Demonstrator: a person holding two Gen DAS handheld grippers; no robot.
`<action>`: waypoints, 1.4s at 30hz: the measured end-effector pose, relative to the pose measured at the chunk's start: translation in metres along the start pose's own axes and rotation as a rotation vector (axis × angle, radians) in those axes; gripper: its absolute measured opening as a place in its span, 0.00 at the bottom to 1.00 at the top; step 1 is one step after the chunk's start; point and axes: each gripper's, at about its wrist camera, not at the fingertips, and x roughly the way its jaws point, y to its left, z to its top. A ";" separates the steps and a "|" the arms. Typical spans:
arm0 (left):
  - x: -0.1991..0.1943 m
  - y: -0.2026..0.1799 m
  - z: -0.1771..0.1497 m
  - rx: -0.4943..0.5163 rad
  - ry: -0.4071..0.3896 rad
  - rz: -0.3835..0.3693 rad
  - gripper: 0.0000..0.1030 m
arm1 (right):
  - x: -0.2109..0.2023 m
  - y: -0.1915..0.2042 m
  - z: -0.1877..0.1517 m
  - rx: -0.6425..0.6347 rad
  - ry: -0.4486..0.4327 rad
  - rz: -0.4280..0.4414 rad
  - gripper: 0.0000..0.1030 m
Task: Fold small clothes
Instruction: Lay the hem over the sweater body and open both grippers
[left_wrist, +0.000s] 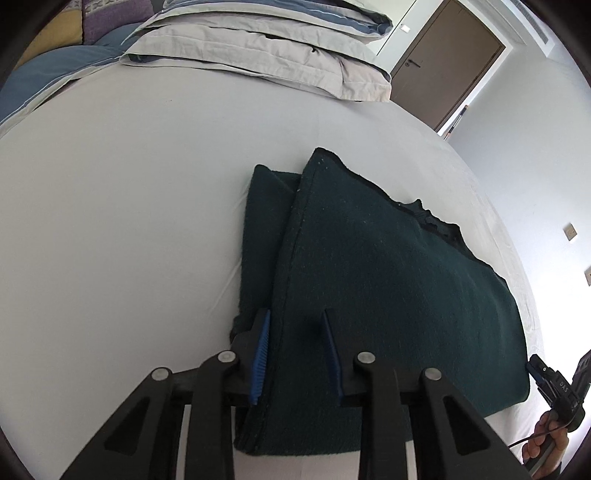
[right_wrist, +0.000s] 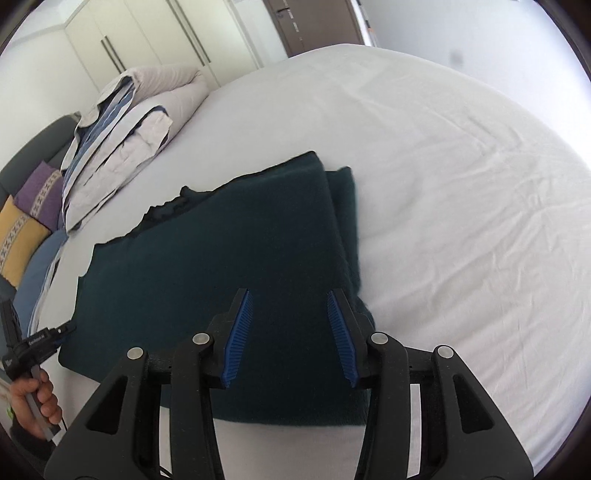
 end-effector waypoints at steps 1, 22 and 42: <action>-0.001 0.001 -0.002 0.011 -0.003 0.006 0.28 | -0.010 -0.008 -0.005 0.013 -0.014 0.002 0.40; -0.008 0.008 -0.019 0.036 -0.021 -0.012 0.07 | -0.013 -0.021 -0.031 -0.091 0.024 -0.139 0.28; -0.006 0.019 -0.033 -0.006 -0.010 -0.034 0.08 | -0.011 -0.028 -0.040 -0.125 0.060 -0.163 0.06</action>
